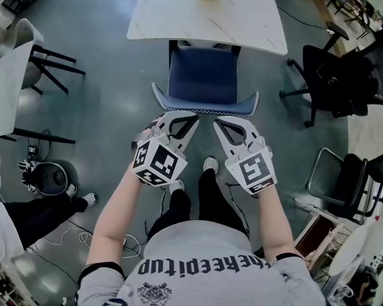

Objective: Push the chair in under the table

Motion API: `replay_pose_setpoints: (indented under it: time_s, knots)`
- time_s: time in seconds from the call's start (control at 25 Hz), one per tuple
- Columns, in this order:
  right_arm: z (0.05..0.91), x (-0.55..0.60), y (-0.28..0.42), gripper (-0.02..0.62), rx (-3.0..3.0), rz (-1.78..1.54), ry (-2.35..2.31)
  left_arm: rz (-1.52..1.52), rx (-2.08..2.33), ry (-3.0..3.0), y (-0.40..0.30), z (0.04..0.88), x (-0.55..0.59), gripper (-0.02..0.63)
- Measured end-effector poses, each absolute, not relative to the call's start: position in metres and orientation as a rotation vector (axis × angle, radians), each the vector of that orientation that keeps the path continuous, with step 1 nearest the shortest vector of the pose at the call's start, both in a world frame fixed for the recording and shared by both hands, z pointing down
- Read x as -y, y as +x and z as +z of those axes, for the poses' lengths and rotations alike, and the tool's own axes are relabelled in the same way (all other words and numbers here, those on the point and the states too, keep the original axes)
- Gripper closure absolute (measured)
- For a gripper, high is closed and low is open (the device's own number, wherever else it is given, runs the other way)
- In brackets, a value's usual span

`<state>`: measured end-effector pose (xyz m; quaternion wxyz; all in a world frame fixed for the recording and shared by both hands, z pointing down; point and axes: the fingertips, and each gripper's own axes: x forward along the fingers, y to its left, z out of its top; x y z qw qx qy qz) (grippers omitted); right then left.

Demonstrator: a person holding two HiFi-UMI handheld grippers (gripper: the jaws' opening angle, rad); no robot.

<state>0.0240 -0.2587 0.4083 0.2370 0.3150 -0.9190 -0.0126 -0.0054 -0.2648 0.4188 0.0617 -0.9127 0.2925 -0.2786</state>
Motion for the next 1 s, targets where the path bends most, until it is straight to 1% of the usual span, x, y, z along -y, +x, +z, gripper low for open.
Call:
replay_pose_setpoints:
  time_s: [0.16, 0.4, 0.76, 1.0]
  knots:
    - [0.384, 0.241, 0.017, 0.584, 2.575, -0.015, 0.891, -0.626, -0.977, -2.866, -0.006, 0.387, 0.249, 0.591]
    - [0.356, 0.214, 0.015, 0.584, 2.641, 0.032, 0.970, -0.400, -1.014, -2.913, -0.005, 0.343, 0.224, 0.592]
    - [0.316, 0.176, 0.008, 0.584, 2.722, 0.016, 1.043, -0.219, -0.988, -2.935, -0.008, 0.302, 0.186, 0.592]
    - [0.298, 0.157, 0.003, 0.584, 2.771, 0.002, 1.067, -0.155, -0.988, -2.925, -0.011, 0.287, 0.168, 0.591]
